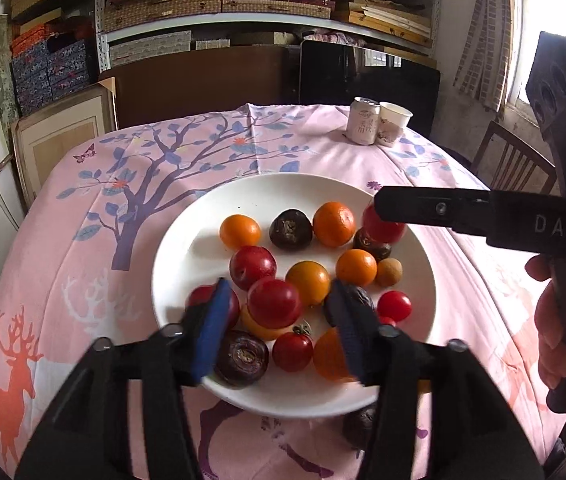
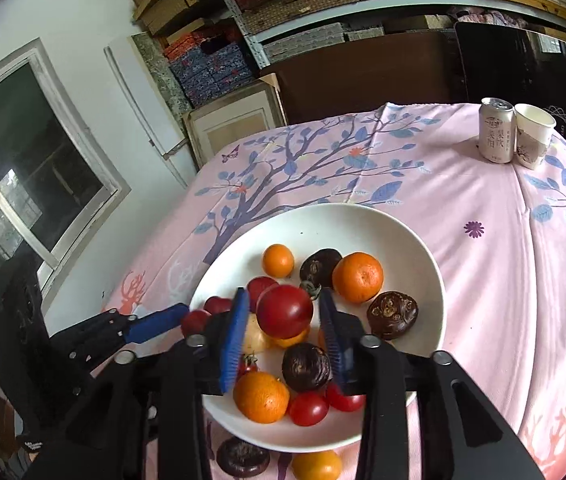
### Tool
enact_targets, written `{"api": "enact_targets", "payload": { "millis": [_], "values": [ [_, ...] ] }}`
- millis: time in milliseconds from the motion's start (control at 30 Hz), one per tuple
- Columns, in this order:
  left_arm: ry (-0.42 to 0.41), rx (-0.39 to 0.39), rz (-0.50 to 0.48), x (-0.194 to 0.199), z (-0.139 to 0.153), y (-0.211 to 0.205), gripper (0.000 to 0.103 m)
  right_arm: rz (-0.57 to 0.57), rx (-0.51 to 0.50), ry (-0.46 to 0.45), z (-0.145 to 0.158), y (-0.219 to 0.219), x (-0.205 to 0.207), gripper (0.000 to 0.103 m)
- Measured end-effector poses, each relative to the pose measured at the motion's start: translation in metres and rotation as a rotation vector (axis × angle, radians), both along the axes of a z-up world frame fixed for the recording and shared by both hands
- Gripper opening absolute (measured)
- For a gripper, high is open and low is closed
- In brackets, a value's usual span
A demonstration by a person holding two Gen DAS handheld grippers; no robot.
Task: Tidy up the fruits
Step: 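Lower both red tomatoes into the white plate and open both tools, then grasp the last dark brown fruit with the left tool while the right tool grasps the last orange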
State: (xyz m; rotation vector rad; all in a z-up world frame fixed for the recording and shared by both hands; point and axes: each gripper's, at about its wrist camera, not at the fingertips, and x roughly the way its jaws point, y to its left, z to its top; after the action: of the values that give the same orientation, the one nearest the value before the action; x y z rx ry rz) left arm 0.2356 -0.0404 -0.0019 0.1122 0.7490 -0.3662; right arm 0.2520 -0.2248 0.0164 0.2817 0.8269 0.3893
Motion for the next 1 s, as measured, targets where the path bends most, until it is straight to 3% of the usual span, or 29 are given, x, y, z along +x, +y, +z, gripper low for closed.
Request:
{"api": "enact_targets", "payload": {
  "millis": [33,167,400,600,667,700,767,1000],
  "values": [
    [-0.016,-0.001,0.009,-0.003,0.001,0.002,0.071,-0.022,0.008,-0.01,0.0,-0.004,-0.001,0.052],
    [-0.023,0.034,-0.024,-0.027,-0.004,0.006,0.072,-0.023,-0.026,-0.019,-0.005,-0.011,-0.024,0.053],
    [-0.01,0.142,-0.169,-0.095,-0.034,-0.015,0.072,-0.039,-0.05,-0.008,-0.03,-0.037,-0.085,0.053],
    [0.028,0.189,-0.189,-0.095,-0.058,-0.042,0.072,-0.048,-0.05,0.018,-0.049,-0.045,-0.106,0.053],
    [0.053,0.207,-0.19,-0.089,-0.069,-0.048,0.06,-0.045,-0.054,0.023,-0.051,-0.046,-0.11,0.053],
    [0.088,0.201,-0.189,-0.084,-0.074,-0.049,0.042,-0.043,-0.06,0.026,-0.053,-0.046,-0.111,0.053],
    [0.11,0.149,-0.178,-0.08,-0.073,-0.042,0.042,-0.023,-0.076,0.039,-0.056,-0.043,-0.112,0.053],
    [0.076,0.098,-0.161,-0.105,-0.053,-0.014,0.042,0.073,-0.138,0.062,-0.072,-0.011,-0.106,0.053]
  ]
}}
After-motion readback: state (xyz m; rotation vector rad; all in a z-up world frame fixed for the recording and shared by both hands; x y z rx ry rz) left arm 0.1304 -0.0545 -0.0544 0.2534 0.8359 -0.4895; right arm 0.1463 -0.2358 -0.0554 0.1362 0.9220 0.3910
